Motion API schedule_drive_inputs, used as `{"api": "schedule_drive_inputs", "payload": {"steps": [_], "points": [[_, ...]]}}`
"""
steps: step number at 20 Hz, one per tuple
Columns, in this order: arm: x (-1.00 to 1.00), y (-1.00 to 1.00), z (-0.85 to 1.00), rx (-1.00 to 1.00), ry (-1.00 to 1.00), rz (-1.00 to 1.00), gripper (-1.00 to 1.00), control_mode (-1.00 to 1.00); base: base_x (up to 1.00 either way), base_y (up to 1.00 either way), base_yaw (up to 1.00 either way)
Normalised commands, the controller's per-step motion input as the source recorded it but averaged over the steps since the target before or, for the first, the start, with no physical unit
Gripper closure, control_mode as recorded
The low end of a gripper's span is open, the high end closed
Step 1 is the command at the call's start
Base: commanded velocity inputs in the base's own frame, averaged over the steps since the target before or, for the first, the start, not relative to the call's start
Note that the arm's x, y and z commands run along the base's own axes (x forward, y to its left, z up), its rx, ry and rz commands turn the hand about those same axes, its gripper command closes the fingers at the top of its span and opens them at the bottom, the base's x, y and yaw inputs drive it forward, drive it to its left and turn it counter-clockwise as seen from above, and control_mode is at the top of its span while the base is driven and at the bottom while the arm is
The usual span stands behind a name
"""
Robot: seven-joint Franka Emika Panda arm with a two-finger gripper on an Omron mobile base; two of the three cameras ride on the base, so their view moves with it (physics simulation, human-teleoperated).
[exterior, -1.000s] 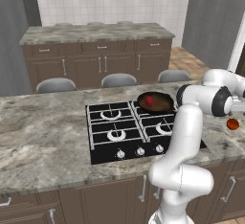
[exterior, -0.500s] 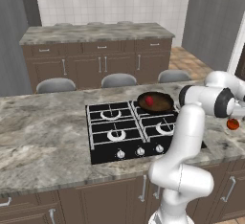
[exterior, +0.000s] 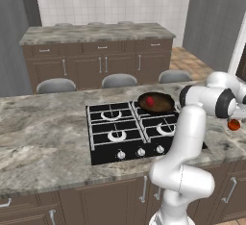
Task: Put the tomato and tomato in the pan. Then turn on the rear right burner and set the heat to medium.
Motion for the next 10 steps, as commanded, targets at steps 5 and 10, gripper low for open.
{"api": "schedule_drive_inputs", "payload": {"steps": [5, 10], "points": [[0.00, 0.00, -0.21, 0.00, 0.00, 0.00, -1.00, -1.00, 0.00, 0.00, 0.00], [0.00, 0.00, -0.22, 0.00, 0.00, 0.00, -1.00, -1.00, 0.00, 0.00, 0.00]]}}
